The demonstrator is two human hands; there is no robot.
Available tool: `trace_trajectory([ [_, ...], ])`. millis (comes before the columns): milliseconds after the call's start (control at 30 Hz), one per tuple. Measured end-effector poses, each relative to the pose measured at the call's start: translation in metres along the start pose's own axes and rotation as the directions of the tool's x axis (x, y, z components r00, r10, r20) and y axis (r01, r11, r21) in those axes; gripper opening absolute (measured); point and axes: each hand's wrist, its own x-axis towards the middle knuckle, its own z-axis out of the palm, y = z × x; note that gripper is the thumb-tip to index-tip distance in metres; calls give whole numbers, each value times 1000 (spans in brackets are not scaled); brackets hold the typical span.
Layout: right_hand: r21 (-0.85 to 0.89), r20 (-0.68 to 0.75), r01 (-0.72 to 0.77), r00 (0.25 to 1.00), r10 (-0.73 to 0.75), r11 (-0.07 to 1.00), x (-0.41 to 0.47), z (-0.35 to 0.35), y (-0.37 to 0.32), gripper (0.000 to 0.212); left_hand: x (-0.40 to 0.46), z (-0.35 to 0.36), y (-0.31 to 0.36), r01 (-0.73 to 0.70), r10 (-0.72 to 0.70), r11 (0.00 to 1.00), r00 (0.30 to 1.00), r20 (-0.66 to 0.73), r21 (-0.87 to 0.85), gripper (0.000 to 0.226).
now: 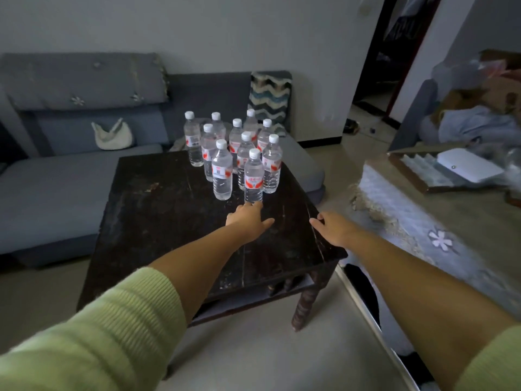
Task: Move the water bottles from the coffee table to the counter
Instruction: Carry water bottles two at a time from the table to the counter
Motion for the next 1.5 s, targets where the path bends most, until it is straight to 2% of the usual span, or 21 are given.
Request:
trace_trajectory([
  [367, -13, 63, 142, 988, -141, 990, 118, -4, 2, 52, 87, 15, -8, 183, -182, 982, 983, 19, -57, 54],
  [500, 14, 74, 154, 985, -154, 988, 173, -4, -3, 52, 133, 19, -26, 253, -253, 951, 967, 22, -178, 50],
  [633, 56, 75, 133, 988, -137, 990, 230, -4, -12, 56, 176, 25, -43, 311, -318, 876, 947, 43, -370, 61],
  [767, 237, 50, 44, 997, -58, 970, 270, 10, -26, 65, 200, 38, -59, 268, -270, 809, 960, 74, -523, 66],
  [900, 527, -8, -4, 1000, 10, 850, 296, 25, -39, 87, 211, 54, -68, 249, -259, 682, 962, 91, -688, 78],
  [1000, 702, -107, 70, 994, 8, 709, 317, 30, -48, 96, 219, 68, -64, 213, -276, 600, 960, 51, -771, 88],
  [1100, 761, -182, 138, 983, 4, 634, 335, 38, -60, 100, 226, 82, -58, 219, -368, 572, 930, -8, -791, 83],
  [1200, 792, -202, 140, 979, 39, 594, 349, 48, -69, 90, 234, 92, -51, 223, -446, 578, 892, -75, -785, 72],
  [1300, 773, -206, 145, 978, 28, 617, 358, 48, -70, 77, 240, 95, -43, 218, -481, 576, 870, -111, -788, 68],
  [1500, 743, -164, 148, 986, -36, 653, 357, 42, -56, 68, 241, 87, -40, 270, -515, 543, 855, -62, -795, 63],
])
